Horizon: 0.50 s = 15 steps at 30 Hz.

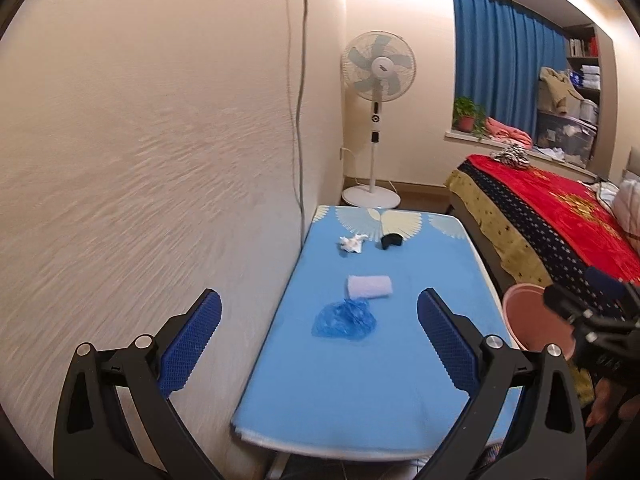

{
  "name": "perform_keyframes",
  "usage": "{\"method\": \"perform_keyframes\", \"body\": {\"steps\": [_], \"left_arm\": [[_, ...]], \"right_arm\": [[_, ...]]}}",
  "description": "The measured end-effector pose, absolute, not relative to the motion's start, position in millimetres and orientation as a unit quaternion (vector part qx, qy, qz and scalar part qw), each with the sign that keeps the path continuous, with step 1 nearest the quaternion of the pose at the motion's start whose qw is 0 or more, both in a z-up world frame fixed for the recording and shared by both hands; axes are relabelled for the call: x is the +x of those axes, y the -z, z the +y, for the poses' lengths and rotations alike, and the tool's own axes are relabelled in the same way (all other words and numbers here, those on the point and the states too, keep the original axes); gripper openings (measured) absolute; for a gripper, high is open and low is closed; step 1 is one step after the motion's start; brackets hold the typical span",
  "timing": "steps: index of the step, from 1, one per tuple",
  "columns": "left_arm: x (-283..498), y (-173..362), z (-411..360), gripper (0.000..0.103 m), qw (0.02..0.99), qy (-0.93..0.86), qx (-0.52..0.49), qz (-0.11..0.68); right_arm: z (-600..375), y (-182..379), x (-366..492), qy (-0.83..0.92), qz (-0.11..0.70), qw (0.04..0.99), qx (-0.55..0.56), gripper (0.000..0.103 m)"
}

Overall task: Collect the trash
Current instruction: 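Grasp the white mesh sleeve with the right tool and lift it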

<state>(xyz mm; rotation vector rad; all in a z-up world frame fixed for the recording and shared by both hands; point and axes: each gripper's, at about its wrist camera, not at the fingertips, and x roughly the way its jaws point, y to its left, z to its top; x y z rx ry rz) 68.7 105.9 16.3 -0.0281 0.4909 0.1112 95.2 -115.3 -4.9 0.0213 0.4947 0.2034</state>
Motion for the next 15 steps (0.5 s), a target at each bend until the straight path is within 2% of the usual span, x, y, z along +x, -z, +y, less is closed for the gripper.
{"method": "perform_keyframes", "body": {"steps": [7,11,15], "left_arm": [[131.4,15.3,111.4,0.095,0.962,-0.073,-0.011,0.264],[166.0,36.1,114.8,0.095,0.957,-0.078,-0.010,0.279],[197.2,54.1,118.7,0.095,0.954,-0.082,-0.010,0.288]], "right_arm": [[-84.5,54.8,183.7,-0.097,0.267,0.959,0.006,0.095],[-63.7,89.0,232.5,-0.103,0.289,0.952,-0.006,0.071],[-48.2,121.1,273.2,-0.115,0.317,0.941,-0.002,0.063]]}}
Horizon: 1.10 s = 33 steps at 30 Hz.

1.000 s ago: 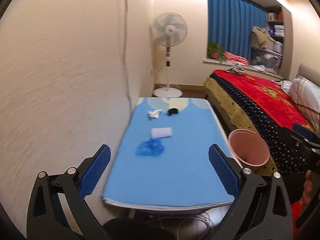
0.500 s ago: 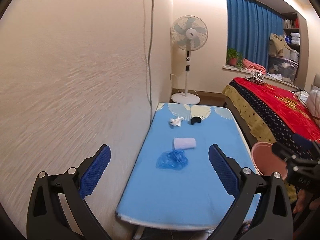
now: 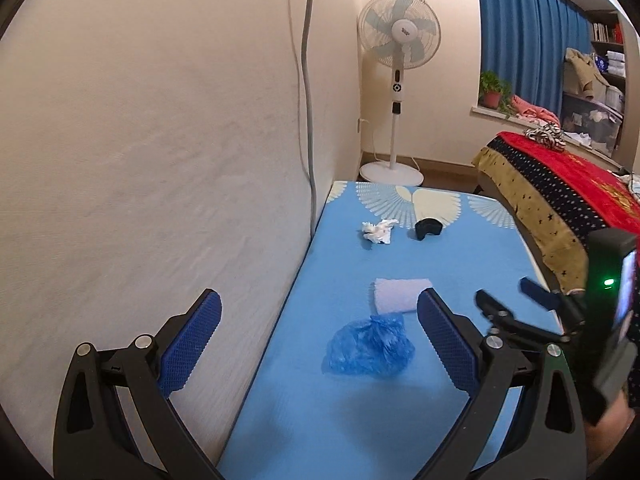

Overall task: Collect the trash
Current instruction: 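Grasp the white mesh sleeve with the right tool and lift it, then grasp the blue plastic bag with the left tool while the right holds the mesh sleeve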

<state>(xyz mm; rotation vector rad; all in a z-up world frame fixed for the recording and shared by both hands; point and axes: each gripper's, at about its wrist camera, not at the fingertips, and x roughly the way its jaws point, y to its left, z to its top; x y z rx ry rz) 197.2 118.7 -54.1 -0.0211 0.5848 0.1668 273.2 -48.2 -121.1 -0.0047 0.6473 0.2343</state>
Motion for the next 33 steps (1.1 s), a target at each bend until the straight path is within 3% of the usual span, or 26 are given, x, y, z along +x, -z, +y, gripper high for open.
{"method": "perform_keyframes", "body": {"steps": [14,16,18,21,27,33], "left_arm": [[246.3,104.2,129.8,0.095,0.939,-0.083,-0.021,0.333],[246.7,106.4,131.1,0.095,0.939,-0.085,-0.021,0.334],[246.8,108.3,131.8,0.095,0.938,-0.089,-0.018,0.335],[247.6,109.1,132.6,0.095,0.937,-0.087,-0.023,0.338],[248.0,105.6,133.5,0.095,0.939,-0.091,-0.026,0.332],[240.2,92.4,126.7,0.095,0.952,-0.068,-0.038,0.296]], "right_arm": [[-0.2,194.3,362.0,-0.143,0.373,0.916,-0.022,0.063],[1.9,200.3,368.4,-0.150,0.392,0.907,-0.020,0.055],[1.8,202.7,370.4,-0.164,0.402,0.901,-0.014,0.032],[0.8,201.8,369.9,-0.168,0.398,0.902,-0.009,0.014],[-6.1,178.1,354.0,-0.158,0.346,0.924,-0.026,0.010],[-39.4,108.0,335.9,-0.139,0.311,0.939,-0.047,0.010]]}}
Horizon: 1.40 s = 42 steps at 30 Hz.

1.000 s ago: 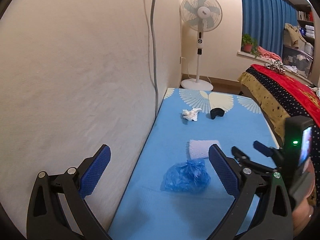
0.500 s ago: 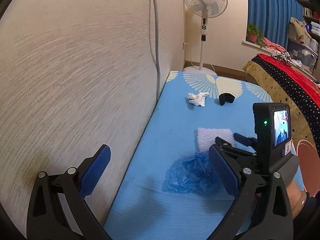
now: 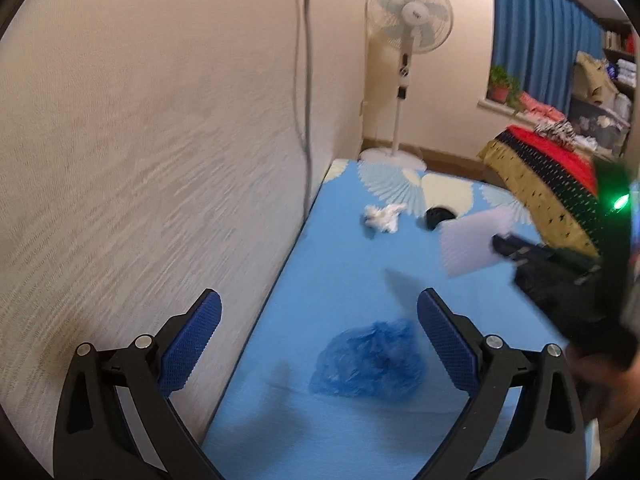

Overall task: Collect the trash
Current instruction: 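Grasp the blue plastic bag with the left tool while the right holds the mesh sleeve, then carry the blue bag and mesh sleeve over the pink wastebasket and open both tools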

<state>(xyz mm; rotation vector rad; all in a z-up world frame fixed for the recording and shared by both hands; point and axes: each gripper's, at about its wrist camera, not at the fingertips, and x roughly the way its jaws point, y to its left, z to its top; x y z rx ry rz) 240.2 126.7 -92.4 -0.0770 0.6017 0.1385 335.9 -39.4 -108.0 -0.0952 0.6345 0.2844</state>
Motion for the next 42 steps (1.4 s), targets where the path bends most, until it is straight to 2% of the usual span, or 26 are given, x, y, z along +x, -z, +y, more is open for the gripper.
{"method": "perform_keyframes", "body": {"steps": [4,7,11,15,20,21,23,25,26,27,28,29,35,42], "left_arm": [[238.9,93.7,117.0,0.095,0.963,-0.047,-0.033,0.264],[245.0,107.3,108.2,0.095,0.966,-0.022,-0.032,0.257],[262.7,138.8,99.6,0.095,0.956,0.001,-0.048,0.289],[273.1,159.8,86.4,0.094,0.952,0.013,-0.012,0.304],[287.0,183.8,79.8,0.085,0.942,0.018,-0.002,0.336],[290.8,187.1,79.8,0.082,0.938,0.018,-0.002,0.347],[296.6,191.6,81.2,0.067,0.931,0.023,-0.007,0.363],[301.5,197.0,81.5,0.034,0.924,0.032,-0.011,0.380],[302.8,199.0,81.4,0.024,0.922,0.037,-0.013,0.385],[304.2,200.1,81.9,0.010,0.920,0.043,-0.017,0.389],[302.3,200.4,81.7,0.008,0.921,0.045,-0.018,0.387],[300.5,199.4,81.7,0.001,0.923,0.046,-0.018,0.382],[287.2,162.4,73.8,0.001,0.932,0.054,0.009,0.357],[248.5,63.6,58.1,0.001,0.950,0.055,0.024,0.307]], "right_arm": [[-75.6,62.1,305.1,-0.122,0.305,0.943,-0.051,0.011],[-103.1,50.4,281.5,-0.108,0.315,0.942,-0.028,0.012],[-129.9,55.1,256.9,-0.092,0.315,0.945,0.003,0.012],[-141.3,67.6,257.8,-0.088,0.330,0.940,0.025,0.012],[-146.4,67.2,263.5,-0.097,0.315,0.944,0.022,0.012],[-147.2,68.4,265.4,-0.099,0.317,0.943,0.025,0.012],[-146.2,70.0,266.8,-0.098,0.319,0.942,0.022,0.012],[-146.9,70.6,267.9,-0.098,0.320,0.942,0.023,0.012],[-147.2,70.9,268.4,-0.098,0.320,0.942,0.025,0.012],[-147.6,71.1,269.1,-0.097,0.321,0.942,0.027,0.012],[-147.9,71.3,269.6,-0.096,0.321,0.942,0.028,0.012],[-148.2,71.4,269.9,-0.096,0.321,0.942,0.028,0.012],[-149.4,66.8,266.3,-0.097,0.312,0.945,0.021,0.012],[-152.5,23.8,238.8,-0.105,0.286,0.952,0.025,0.012]]}}
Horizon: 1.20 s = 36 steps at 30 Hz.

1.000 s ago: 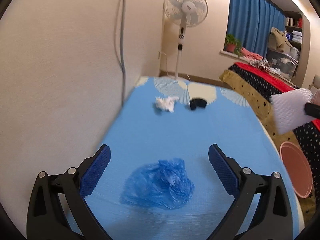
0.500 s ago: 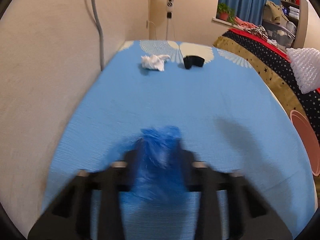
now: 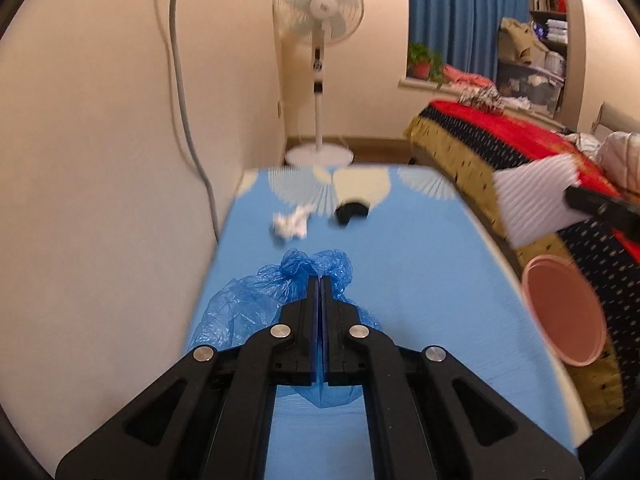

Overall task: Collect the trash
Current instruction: 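Carry the blue bag and mesh sleeve over the pink wastebasket and open both tools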

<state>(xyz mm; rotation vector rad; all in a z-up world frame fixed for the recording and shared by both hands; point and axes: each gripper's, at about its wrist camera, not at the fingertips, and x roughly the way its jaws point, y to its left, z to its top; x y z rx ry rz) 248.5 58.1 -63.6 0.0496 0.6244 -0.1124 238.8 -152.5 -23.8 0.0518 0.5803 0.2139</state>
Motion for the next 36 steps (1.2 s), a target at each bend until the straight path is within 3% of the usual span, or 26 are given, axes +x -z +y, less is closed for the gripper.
{"method": "perform_keyframes", "body": {"steps": [7,19,27,36], "left_arm": [[186.6,-0.3,25.7,0.001,0.957,0.079,0.029,0.279],[140.5,-24.2,-53.9,0.001,0.946,0.149,0.033,0.286],[156.2,-30.4,-138.5,0.001,0.933,0.210,0.051,0.288],[198.3,9.4,-225.3,0.001,0.905,0.272,0.081,0.318]], "right_arm": [[-161.2,-28.0,178.0,-0.130,0.263,0.956,0.013,0.012],[-227.9,-51.7,118.8,-0.106,0.260,0.959,0.020,0.012],[-299.5,-44.1,116.5,-0.046,0.263,0.963,0.025,0.012],[-368.2,3.1,138.1,0.018,0.298,0.954,0.027,0.013]]}}
